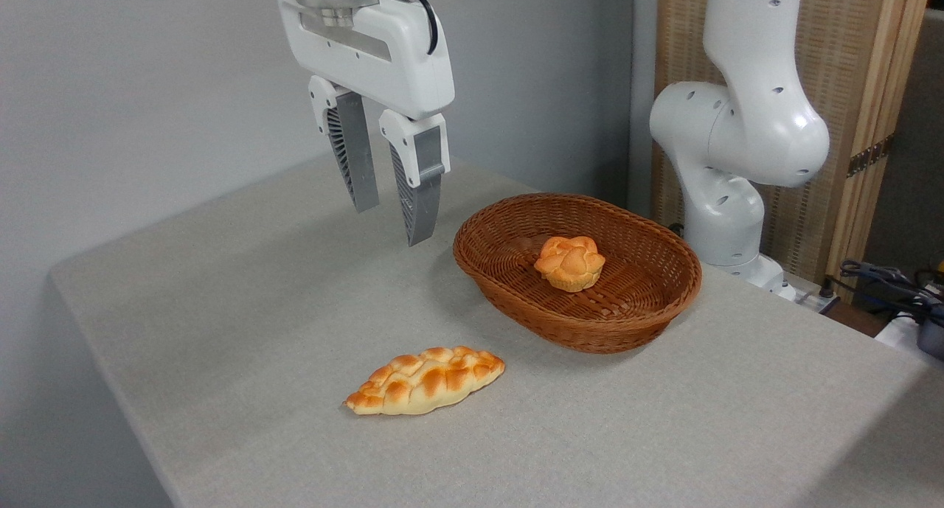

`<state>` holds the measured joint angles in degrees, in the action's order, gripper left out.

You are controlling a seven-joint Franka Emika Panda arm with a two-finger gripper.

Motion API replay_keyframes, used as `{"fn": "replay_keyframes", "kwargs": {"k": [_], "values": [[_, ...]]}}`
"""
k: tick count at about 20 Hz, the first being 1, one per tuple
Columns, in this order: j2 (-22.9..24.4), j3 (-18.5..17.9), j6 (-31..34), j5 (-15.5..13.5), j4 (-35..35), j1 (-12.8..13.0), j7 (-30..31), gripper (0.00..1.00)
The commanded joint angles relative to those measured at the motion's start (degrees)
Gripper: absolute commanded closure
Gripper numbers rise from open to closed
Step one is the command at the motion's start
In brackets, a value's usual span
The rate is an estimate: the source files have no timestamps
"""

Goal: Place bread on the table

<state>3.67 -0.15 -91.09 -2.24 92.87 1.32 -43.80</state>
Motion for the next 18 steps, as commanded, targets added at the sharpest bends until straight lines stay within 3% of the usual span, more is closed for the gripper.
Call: {"fn": "replay_keyframes", "kwargs": {"k": [1, 10, 12, 18], "values": [[-0.8, -0.3, -1.2, -0.8, -0.7, 0.3, 0.6, 0.0], [1.0, 0.3, -0.4, -1.1, 1.7, 0.7, 0.6, 0.0], [5.0, 0.3, -0.4, -1.3, 7.2, 1.9, 0.1, 0.0], [21.2, -0.2, -0.4, -0.7, 29.5, 9.6, -4.9, 0.0]]}}
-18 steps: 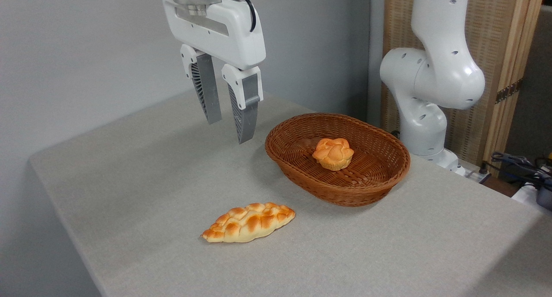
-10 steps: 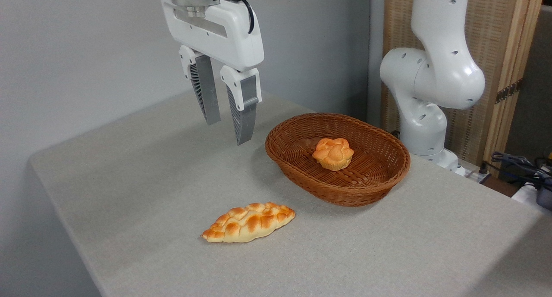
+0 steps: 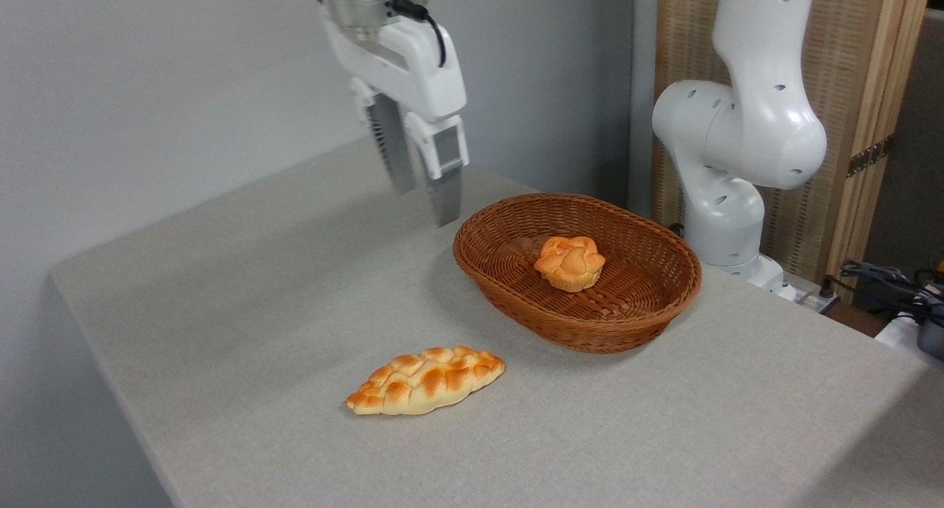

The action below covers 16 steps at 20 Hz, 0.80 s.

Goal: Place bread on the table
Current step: 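Move the gripper over the basket and lower it onto the round bun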

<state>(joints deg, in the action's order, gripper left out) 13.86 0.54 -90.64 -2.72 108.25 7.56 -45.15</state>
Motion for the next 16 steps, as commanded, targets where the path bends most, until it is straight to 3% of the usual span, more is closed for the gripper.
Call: {"fn": "replay_keyframes", "kwargs": {"k": [1, 3, 4, 6, 7, 16], "values": [[13.4, -0.9, -0.8, -0.1, 17.4, 3.8, -5.5, 0.0], [15.7, -0.6, -0.2, 0.2, 22.7, 3.9, -8.8, 0.0], [16.5, -0.6, -0.2, 1.7, 25.3, 4.6, -10.1, 0.0], [16.8, -0.6, -0.3, 7.5, 30.1, 6.5, -13.4, 0.0], [16.8, -0.6, -0.8, 8.8, 32.5, 7.1, -14.4, 0.0], [15.4, -0.5, -8.0, 8.3, 38.1, 8.0, -14.3, 0.0]]}}
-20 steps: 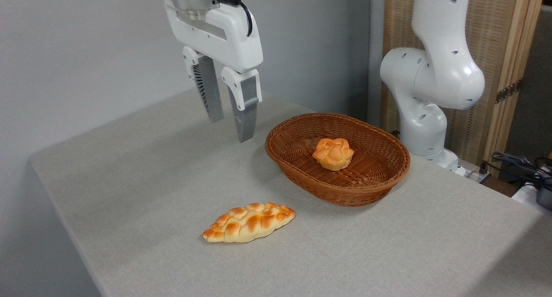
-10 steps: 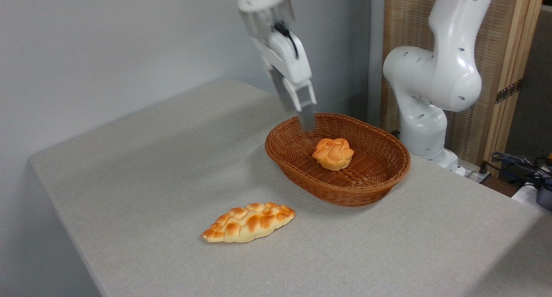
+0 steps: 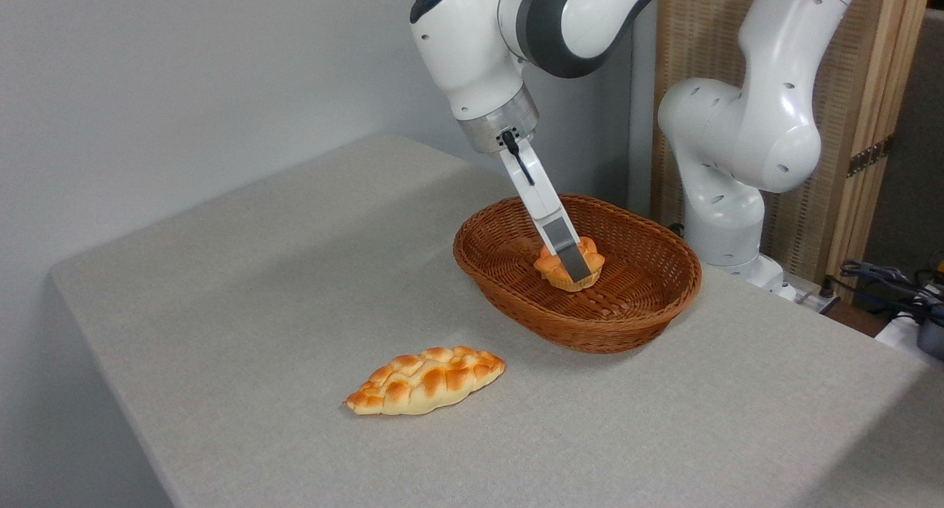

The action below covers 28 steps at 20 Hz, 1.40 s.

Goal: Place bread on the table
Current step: 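Close the gripper fingers around the round orange bun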

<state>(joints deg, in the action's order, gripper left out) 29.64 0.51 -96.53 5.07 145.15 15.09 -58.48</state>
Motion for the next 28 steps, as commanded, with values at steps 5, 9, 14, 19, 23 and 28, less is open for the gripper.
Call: {"fn": "replay_keyframes", "kwargs": {"k": [5, 9, 14, 19, 23, 28], "values": [[-1.8, -1.5, -6.7, -0.4, 1.6, -0.1, -0.8, 0.68], [-2.0, -4.8, -7.2, -3.6, 1.5, -0.1, -0.8, 0.91], [-2.0, -4.8, -7.0, -3.6, 1.5, -0.1, -0.8, 0.94], [-2.0, -4.8, -6.7, -3.5, 1.4, 0.5, -0.8, 0.94], [-2.0, -4.8, -6.0, -3.5, 1.2, 0.5, -0.9, 0.94], [-2.0, -5.0, 1.9, -2.2, -5.6, 2.0, -4.3, 0.94]]}}
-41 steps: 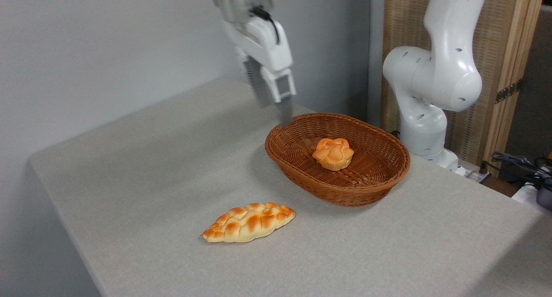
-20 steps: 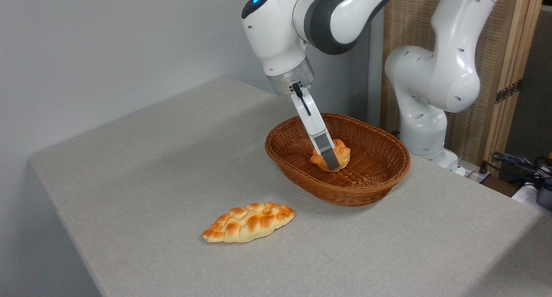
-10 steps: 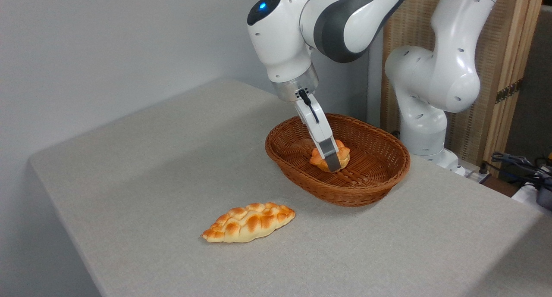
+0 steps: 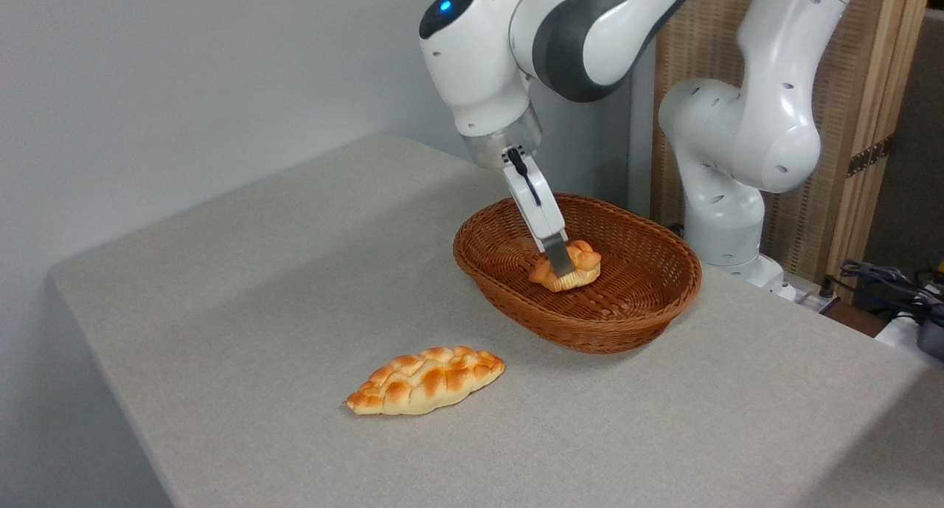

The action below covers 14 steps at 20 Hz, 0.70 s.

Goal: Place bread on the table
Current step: 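Lift the bun out of the basket and carry it beside the braided loaf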

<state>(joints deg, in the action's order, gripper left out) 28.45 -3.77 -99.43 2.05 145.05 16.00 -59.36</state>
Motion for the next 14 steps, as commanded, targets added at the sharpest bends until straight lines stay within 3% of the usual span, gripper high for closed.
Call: {"fn": "replay_keyframes", "kwargs": {"k": [1, 3, 5, 8, 9, 10, 11, 12, 13, 14], "values": [[-1.0, -1.3, 6.5, 0.9, -7.8, 1.1, -5.4, 0.93], [-3.2, -4.8, 7.5, 0.0, -13.7, 1.2, -6.6, 0.93], [-7.2, -5.5, 6.2, -2.6, -20.1, 1.2, -6.6, 0.93], [-14.4, -6.0, -6.9, -9.5, -25.0, 1.1, -5.9, 0.88], [-15.9, -6.0, -11.5, -9.8, -24.9, 1.1, -5.9, 0.79], [-17.7, -6.0, -14.7, -10.0, -24.9, 1.1, -5.9, 0.77], [-19.5, -6.0, -16.9, -10.0, -24.9, 1.1, -5.8, 0.64], [-21.1, -5.9, -18.9, -10.1, -24.9, 1.1, -5.6, 0.18], [-22.6, -5.5, -20.3, -10.0, -24.9, 1.2, -4.9, 0.0], [-24.0, -5.3, -21.2, -10.0, -24.9, 1.2, -4.2, 0.0]]}}
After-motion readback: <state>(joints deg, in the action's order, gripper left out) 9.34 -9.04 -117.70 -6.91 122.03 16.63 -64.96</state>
